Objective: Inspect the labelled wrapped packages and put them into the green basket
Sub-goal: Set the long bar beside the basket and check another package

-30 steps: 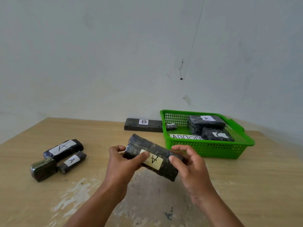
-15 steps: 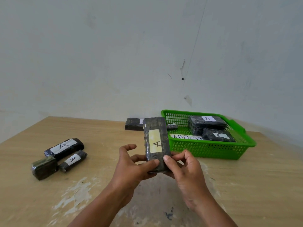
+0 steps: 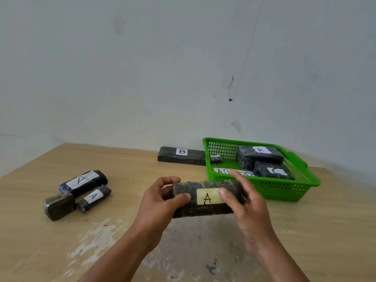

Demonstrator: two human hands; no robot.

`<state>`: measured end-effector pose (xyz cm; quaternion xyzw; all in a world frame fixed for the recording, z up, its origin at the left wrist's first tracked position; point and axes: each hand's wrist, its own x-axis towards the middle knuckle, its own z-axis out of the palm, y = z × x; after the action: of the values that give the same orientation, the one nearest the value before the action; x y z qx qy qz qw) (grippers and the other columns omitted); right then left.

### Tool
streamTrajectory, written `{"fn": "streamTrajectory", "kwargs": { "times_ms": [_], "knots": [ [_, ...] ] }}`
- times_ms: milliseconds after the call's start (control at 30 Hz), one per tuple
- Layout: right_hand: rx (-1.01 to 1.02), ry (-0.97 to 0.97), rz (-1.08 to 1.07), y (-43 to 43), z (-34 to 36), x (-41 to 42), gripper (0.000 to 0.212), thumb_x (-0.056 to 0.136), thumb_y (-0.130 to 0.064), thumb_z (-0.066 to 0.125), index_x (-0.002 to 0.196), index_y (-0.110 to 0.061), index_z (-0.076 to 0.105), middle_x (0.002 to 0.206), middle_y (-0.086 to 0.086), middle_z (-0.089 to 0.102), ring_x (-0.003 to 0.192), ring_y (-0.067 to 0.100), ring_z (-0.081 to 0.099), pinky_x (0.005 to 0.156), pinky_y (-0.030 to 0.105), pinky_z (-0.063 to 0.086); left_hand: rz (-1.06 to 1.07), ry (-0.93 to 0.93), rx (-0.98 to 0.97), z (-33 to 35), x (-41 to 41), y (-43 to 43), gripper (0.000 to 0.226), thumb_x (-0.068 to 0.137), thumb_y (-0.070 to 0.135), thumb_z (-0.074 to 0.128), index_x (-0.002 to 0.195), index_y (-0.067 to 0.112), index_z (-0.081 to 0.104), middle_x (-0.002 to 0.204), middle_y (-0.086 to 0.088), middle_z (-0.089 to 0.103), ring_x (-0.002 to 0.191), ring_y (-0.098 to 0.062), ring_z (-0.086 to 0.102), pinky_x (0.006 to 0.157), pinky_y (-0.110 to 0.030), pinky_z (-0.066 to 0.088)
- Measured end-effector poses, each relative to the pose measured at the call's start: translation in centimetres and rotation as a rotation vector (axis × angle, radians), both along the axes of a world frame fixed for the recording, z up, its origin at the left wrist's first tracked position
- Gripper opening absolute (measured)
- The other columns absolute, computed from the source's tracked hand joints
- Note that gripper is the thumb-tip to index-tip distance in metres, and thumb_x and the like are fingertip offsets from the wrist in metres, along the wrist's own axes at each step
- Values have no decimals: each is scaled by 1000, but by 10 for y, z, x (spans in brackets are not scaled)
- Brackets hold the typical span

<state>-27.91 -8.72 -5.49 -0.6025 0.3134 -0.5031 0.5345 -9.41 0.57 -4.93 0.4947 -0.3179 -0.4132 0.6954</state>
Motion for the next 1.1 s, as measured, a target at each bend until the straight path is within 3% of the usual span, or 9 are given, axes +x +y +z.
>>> {"fn": "streamTrajectory", "kwargs": {
  "times_ms": [167, 267, 333, 500, 667, 767, 867, 967, 1100],
  "knots": [
    [16, -7, 22, 0, -2, 1, 31, 89, -12, 77, 110, -36, 78, 111, 2, 75, 105, 23, 72, 92, 36, 60, 7, 3, -56, -2, 1, -1, 36, 92, -4, 68, 119, 20, 66, 112, -16, 76, 95, -28, 77, 74, -31, 62],
    [17, 8, 11, 0, -4, 3, 27, 92, -5, 74, 101, -30, 78, 97, 2, 77, 95, 29, 73, 83, 38, 63, 39, -190, -32, -6, 3, -2, 34, 96, 4, 67, 110, 35, 71, 118, -7, 70, 100, -26, 76, 81, -33, 63],
    [3, 30, -3, -1, -9, 6, 25, 92, -8, 75, 101, -32, 77, 101, 11, 75, 97, 37, 71, 89, 49, 60, 41, -337, -11, -7, 4, -1, 34, 99, 10, 65, 104, 43, 69, 121, -4, 67, 103, -24, 73, 79, -29, 62],
    [-38, 121, -8, 1, -10, 13, 26, 93, -14, 76, 104, -38, 74, 99, 8, 75, 93, 27, 73, 85, 38, 60, -34, -484, 41, -7, 19, 0, 41, 89, 11, 77, 111, 43, 63, 126, 4, 62, 113, -20, 67, 81, -29, 64],
    [-157, 451, 143, -7, -14, 16, 84, 75, -18, 82, 143, -46, 43, 127, 0, 67, 111, 10, 69, 90, 17, 55, -94, -653, 177, -2, 44, -5, 77, 66, 5, 94, 125, 36, 56, 128, 11, 46, 115, -18, 60, 77, -25, 64],
    [-305, 707, 133, -11, -13, 30, 99, 86, -15, 79, 160, -36, 17, 146, -7, 45, 131, 5, 50, 107, 8, 39, -45, -664, 226, -6, 60, -13, 81, 66, 2, 93, 128, 36, 55, 126, 8, 47, 111, -18, 62, 80, -23, 63],
    [-411, 841, 114, -14, -10, 52, 93, 100, -22, 68, 165, -32, 2, 160, -10, 25, 142, 5, 34, 116, 16, 28, 11, -601, 243, -12, 79, -20, 83, 70, -1, 90, 134, 36, 54, 127, 4, 52, 108, -16, 65, 77, -23, 62],
    [-493, 925, 60, -24, -14, 75, 81, 105, -22, 60, 166, -34, 7, 167, -4, 14, 149, 16, 34, 119, 26, 36, 101, -598, 259, -18, 95, -30, 76, 75, 5, 88, 136, 35, 54, 121, 5, 60, 100, -10, 66, 69, -18, 54],
    [-581, 1116, -89, -43, -18, 106, 79, 106, -4, 52, 166, -34, 10, 174, 11, 4, 153, 30, 36, 120, 43, 43, 211, -709, 299, -27, 107, -51, 79, 75, 17, 91, 143, 29, 54, 121, 2, 68, 103, -11, 67, 86, -26, 58]
  ]
}}
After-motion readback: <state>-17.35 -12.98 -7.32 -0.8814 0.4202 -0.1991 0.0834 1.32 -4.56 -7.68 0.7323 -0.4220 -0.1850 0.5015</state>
